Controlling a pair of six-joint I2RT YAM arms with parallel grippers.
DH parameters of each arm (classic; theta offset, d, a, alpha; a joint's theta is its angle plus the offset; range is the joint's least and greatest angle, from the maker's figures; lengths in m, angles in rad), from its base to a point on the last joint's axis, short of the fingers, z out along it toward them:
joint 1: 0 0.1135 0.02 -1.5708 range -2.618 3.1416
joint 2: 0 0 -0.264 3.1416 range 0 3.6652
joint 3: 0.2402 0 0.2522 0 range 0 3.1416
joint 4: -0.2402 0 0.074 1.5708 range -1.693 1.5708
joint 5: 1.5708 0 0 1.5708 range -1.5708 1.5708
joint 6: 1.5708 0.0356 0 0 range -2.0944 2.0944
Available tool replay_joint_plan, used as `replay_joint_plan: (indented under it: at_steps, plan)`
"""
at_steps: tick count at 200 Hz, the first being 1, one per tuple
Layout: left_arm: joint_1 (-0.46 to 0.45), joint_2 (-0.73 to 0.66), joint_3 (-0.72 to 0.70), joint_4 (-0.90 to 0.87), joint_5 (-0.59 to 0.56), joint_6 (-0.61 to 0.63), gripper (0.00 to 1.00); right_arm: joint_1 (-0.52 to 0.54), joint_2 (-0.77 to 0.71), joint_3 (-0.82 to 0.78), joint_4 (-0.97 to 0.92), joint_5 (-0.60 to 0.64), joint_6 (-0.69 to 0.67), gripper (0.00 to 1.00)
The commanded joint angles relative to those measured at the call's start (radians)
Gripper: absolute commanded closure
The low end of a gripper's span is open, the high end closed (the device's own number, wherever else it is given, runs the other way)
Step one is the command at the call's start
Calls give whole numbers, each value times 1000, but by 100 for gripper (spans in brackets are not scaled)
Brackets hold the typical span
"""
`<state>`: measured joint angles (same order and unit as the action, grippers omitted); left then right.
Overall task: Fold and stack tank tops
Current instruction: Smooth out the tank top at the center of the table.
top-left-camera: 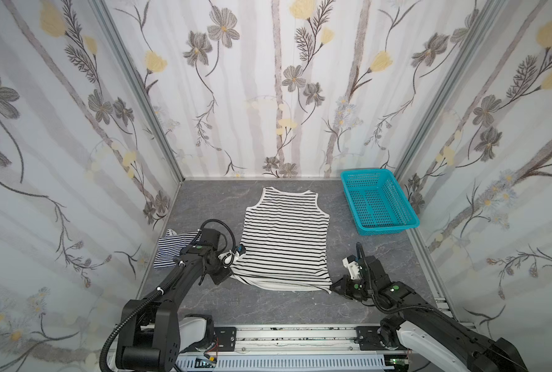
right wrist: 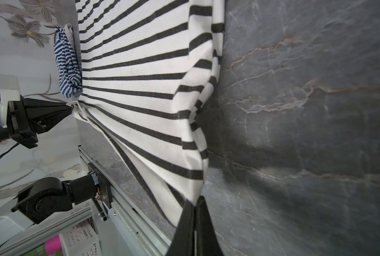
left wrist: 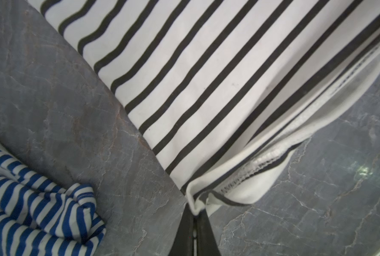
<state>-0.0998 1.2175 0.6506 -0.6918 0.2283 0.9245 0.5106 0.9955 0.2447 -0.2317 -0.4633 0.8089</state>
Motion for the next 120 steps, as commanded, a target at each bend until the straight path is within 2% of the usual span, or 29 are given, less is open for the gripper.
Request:
replay_joint_plan:
  at_steps: [1, 35, 61, 71, 94, 120]
  plan:
    - [-6, 1, -10, -12, -15, 20, 99, 8, 14, 5, -12, 62, -8, 100]
    - [-15, -14, -40, -17, -35, 30, 95, 14, 22, 12, -23, 95, -13, 97]
    - [-24, -32, -77, -18, -57, 52, 91, 25, 49, 8, -24, 111, -17, 90]
    - [-29, -37, -89, -20, -73, 56, 90, 31, 61, 8, -29, 116, -20, 85]
    - [-30, -64, -113, -29, -94, 67, 85, 39, 60, 17, -38, 114, -22, 67]
    - [-30, -111, -121, -52, -108, 78, 82, 40, 40, 52, -95, 140, -35, 58]
